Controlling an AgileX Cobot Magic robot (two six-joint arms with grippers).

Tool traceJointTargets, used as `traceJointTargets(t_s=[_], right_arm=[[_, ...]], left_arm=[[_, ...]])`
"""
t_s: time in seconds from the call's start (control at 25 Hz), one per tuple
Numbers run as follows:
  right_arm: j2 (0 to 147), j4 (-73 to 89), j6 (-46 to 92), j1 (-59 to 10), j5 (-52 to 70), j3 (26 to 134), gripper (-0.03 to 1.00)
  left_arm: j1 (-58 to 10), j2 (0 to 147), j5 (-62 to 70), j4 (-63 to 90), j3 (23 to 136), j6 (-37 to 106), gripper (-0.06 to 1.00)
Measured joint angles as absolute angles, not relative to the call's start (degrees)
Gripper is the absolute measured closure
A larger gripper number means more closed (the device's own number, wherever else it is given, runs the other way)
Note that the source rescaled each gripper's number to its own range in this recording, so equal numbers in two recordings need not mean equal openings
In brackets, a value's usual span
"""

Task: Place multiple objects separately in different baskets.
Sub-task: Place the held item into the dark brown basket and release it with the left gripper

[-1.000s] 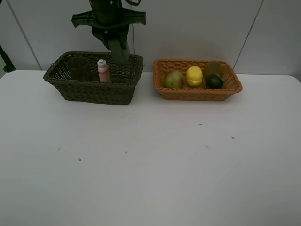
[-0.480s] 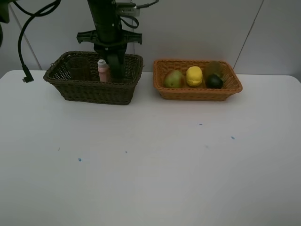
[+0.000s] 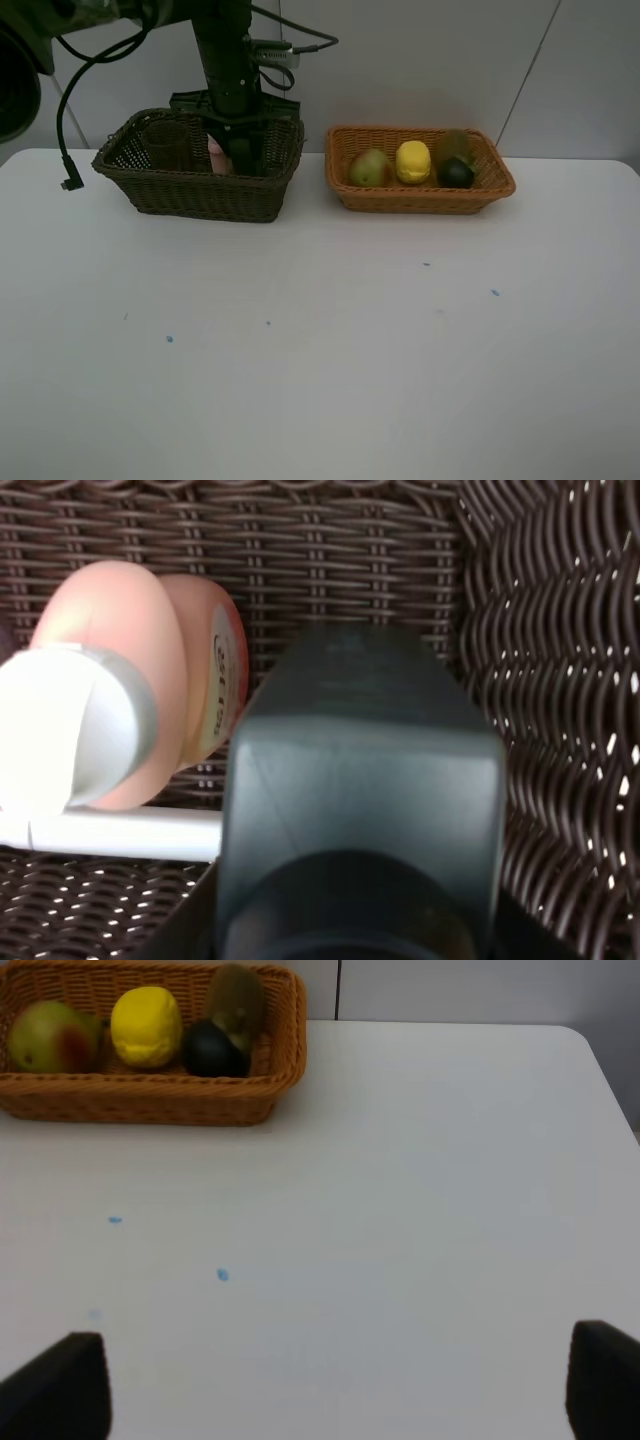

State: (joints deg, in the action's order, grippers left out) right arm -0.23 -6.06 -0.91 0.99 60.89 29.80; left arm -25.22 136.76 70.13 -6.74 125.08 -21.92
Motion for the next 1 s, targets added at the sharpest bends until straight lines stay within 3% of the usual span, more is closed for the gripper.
traceJointTargets(t_s=[0.8,1.0], right_arm=[[-0.2,-6.1,-0.9,1.0,60.9,29.8,-0.02],[-0.2,-6.1,-0.9,1.0,60.9,29.8,-0.02]], left_arm=[[-25.2,137.8,70.1,-6.2,125.1,-16.6,0.45],[-26.0,137.8,69.9,-7.2,125.3,-16.8,0.05]])
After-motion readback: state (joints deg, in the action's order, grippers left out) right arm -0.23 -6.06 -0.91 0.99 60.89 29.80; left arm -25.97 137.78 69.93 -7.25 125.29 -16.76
